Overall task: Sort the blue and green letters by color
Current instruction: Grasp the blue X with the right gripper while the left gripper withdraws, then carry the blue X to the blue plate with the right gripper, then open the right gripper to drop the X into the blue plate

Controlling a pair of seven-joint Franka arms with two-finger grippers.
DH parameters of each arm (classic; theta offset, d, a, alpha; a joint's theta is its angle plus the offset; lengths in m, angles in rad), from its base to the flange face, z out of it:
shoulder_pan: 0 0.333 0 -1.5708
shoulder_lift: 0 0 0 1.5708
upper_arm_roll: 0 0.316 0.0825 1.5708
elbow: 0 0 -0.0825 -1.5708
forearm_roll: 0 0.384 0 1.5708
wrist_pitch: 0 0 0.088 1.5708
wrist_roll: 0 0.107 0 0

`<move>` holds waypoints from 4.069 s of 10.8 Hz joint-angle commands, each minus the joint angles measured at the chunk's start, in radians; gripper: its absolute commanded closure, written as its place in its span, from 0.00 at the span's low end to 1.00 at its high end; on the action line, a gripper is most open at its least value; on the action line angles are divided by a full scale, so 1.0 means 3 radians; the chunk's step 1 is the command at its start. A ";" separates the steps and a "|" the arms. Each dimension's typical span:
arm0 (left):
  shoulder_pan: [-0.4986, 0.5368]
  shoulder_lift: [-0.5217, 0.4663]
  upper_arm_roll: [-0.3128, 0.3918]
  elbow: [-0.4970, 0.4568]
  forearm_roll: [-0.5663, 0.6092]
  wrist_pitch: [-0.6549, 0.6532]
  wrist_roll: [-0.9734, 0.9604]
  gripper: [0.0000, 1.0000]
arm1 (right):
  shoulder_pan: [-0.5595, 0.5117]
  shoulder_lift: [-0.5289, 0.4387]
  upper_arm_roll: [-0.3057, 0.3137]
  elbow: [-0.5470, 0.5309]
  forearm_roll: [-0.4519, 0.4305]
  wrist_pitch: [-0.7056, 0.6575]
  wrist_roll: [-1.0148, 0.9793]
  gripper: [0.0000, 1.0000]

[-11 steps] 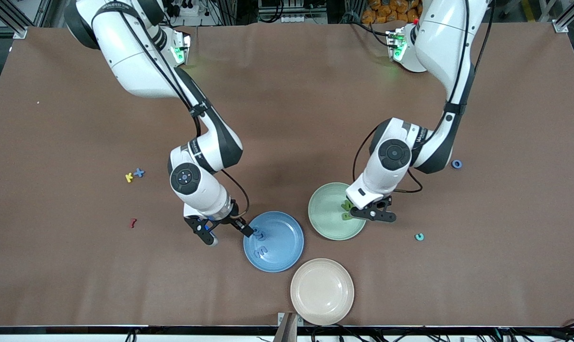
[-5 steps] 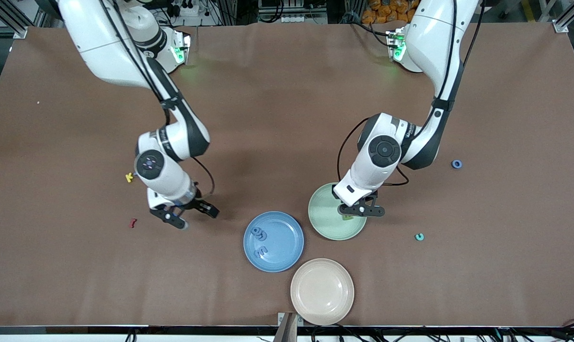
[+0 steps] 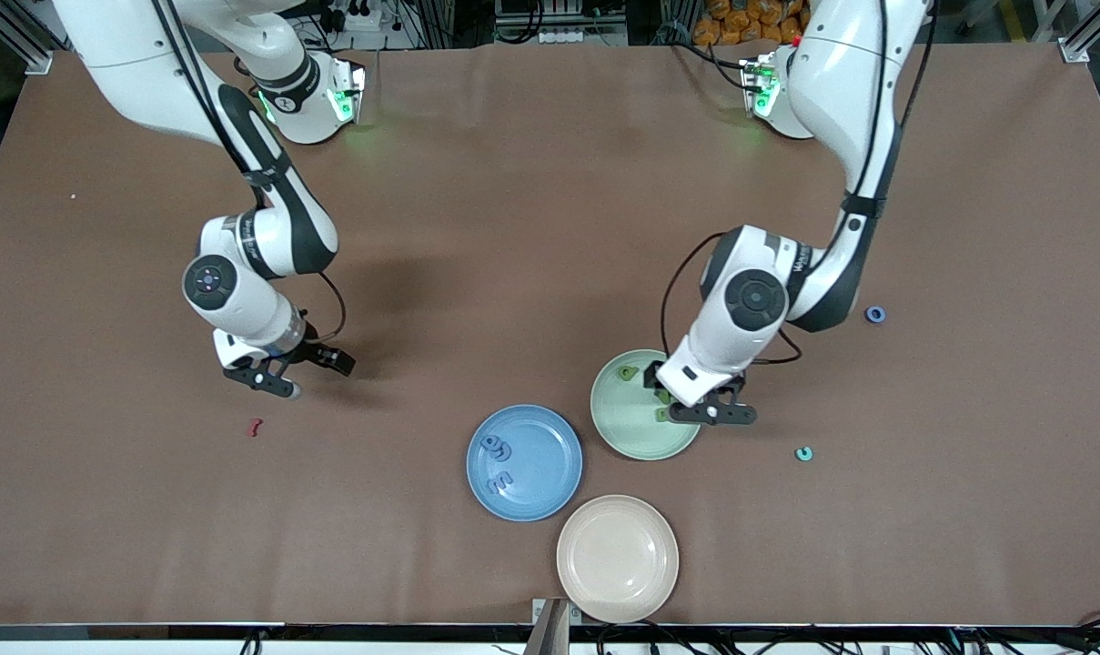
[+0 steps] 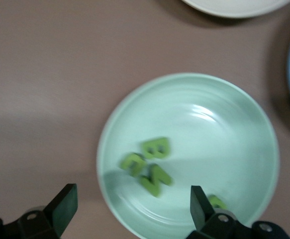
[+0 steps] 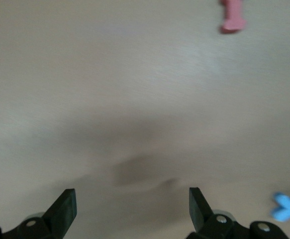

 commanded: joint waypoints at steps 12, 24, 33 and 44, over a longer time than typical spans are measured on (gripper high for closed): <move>0.2181 -0.0624 -0.0701 -0.0192 0.0612 -0.0317 0.0592 0.00 | -0.0613 -0.0254 -0.0058 -0.0711 -0.0052 0.0034 -0.0638 0.00; 0.2131 -0.1908 -0.0696 0.0073 0.0321 -0.1947 0.1057 0.00 | -0.0828 -0.0254 -0.0043 -0.0619 -0.0042 0.0014 -0.0863 1.00; 0.1988 -0.2037 -0.0824 0.0514 0.0321 -0.2879 0.1108 0.00 | -0.0139 0.0047 -0.0012 0.0581 0.0366 -0.0794 0.0184 1.00; 0.1977 -0.2022 -0.0799 0.0529 0.0316 -0.2905 0.1103 0.00 | 0.0982 0.1121 -0.0012 0.2530 0.1083 -0.0769 0.2378 1.00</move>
